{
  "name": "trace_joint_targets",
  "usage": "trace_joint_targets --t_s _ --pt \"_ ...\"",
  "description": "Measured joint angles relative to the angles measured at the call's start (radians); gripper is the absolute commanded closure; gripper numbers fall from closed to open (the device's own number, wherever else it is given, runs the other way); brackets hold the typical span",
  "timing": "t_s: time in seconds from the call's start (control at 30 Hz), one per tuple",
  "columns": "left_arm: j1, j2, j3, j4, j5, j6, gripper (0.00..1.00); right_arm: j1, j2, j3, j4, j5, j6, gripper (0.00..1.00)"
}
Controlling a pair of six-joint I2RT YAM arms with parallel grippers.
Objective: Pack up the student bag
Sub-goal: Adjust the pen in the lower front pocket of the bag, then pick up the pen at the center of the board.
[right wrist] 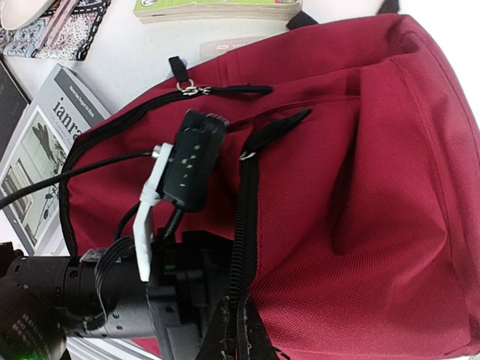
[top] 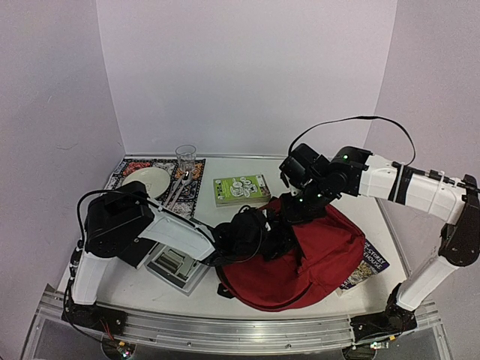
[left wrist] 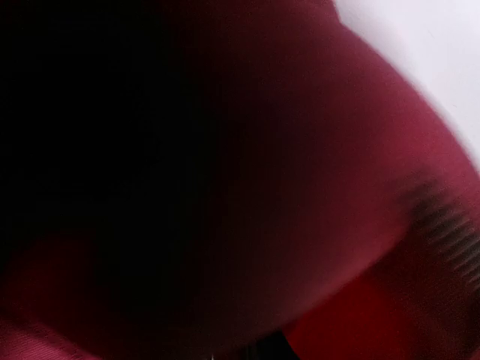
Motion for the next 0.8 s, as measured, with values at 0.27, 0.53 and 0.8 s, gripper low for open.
trace_joint_targets --t_s 0.27,0.53,0.8 --pt "0.006 0.027 0.123 -0.018 0.009 0.042 0.82 -0.008 -0.029 -0.015 -0.015 0.033 0.001 1.0" --pt "0.006 -0.074 -0.06 -0.005 0.013 0.088 0.73 0.002 -0.063 -0.045 -0.021 0.029 0.001 1.0" --pt "0.015 -0.358 -0.314 -0.056 -0.067 0.173 0.66 -0.002 -0.107 -0.055 -0.097 0.065 0.012 1.0"
